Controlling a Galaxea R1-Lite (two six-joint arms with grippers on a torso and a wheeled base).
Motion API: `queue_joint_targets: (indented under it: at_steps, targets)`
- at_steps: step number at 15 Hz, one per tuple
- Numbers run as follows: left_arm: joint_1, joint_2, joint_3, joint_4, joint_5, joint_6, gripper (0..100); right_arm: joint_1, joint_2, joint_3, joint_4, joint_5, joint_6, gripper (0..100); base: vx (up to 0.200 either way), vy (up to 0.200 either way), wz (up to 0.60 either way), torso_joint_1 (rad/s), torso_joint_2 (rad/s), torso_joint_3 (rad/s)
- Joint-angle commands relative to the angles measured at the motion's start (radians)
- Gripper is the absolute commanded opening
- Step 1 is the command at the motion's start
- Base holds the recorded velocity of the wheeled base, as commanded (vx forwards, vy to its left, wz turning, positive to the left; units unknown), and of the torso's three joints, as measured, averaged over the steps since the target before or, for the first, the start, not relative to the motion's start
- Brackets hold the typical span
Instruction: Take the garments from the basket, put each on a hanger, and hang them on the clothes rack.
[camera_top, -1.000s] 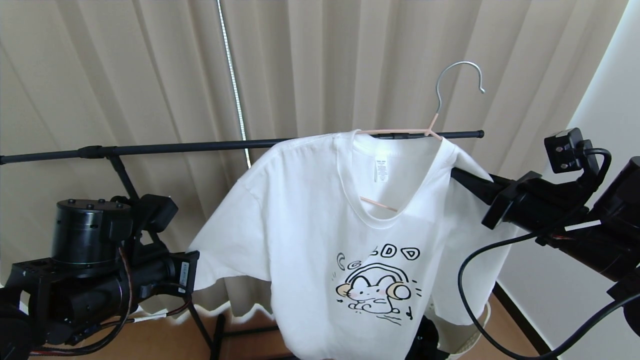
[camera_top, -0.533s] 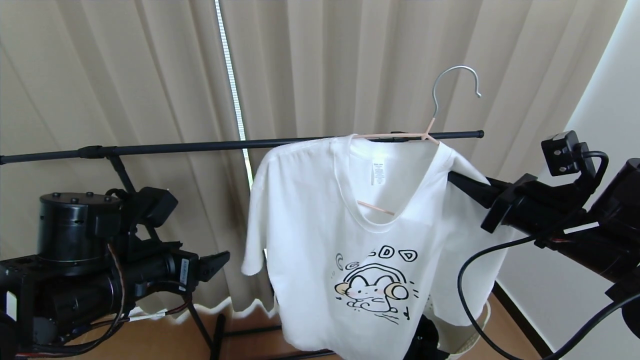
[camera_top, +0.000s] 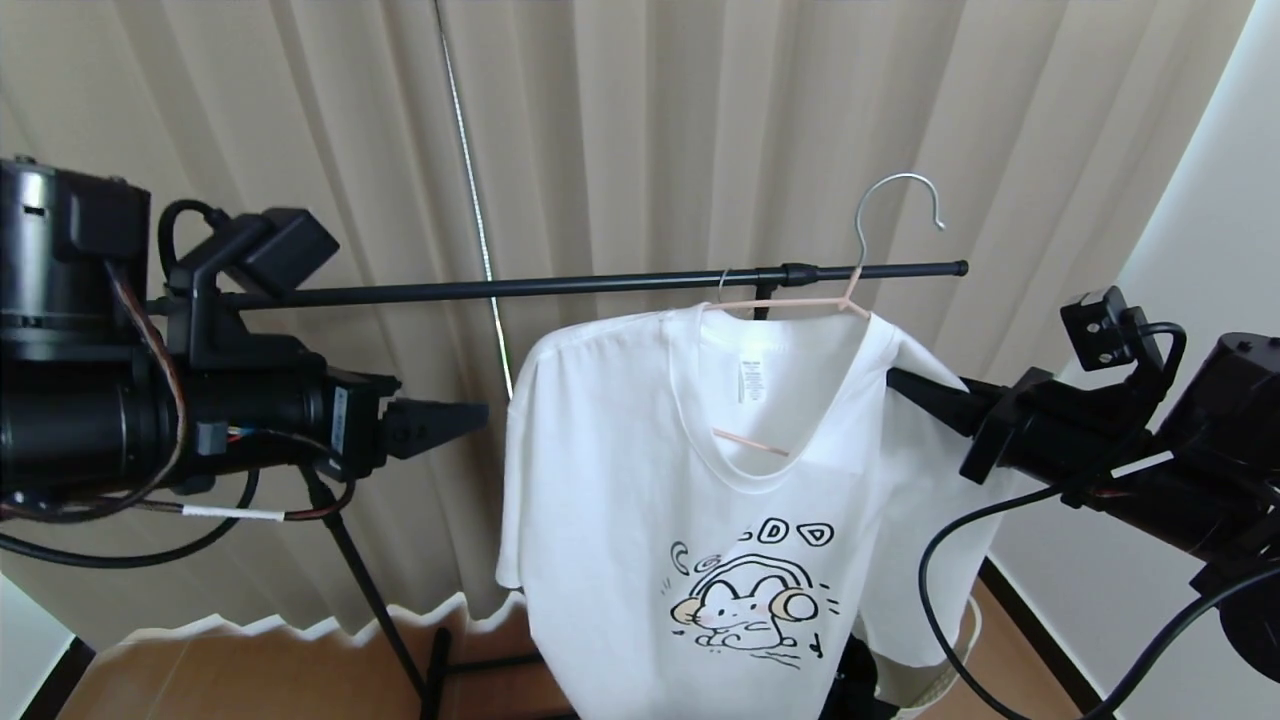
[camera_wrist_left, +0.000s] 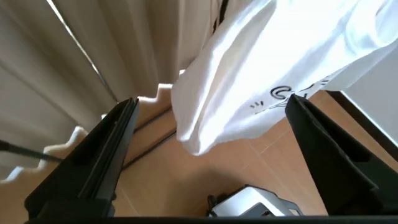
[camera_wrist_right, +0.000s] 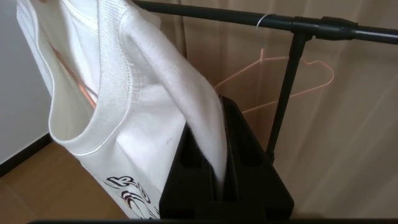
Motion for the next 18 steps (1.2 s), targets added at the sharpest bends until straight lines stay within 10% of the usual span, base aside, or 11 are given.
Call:
queue_joint_targets:
  at_steps: [1,7,18]
  targets:
    - [-0.013,0.014,-0.168,0.114,-0.081,0.056,100,0.000,0.018,0.002,0.000,0.003,0.000,0,0.000,0.000,0.00,0.000,0.00,0.000]
    - [-0.131,0.224,-0.582,0.390,-0.187,0.137,100,0.001,0.001,0.022,-0.002,0.046,0.029,0,0.000,0.000,0.00,0.000,0.00,0.000]
    - [-0.206,0.379,-0.774,0.553,-0.243,0.361,100,0.076,0.002,0.081,-0.082,0.047,0.026,0,0.000,0.000,0.00,0.000,0.00,0.000]
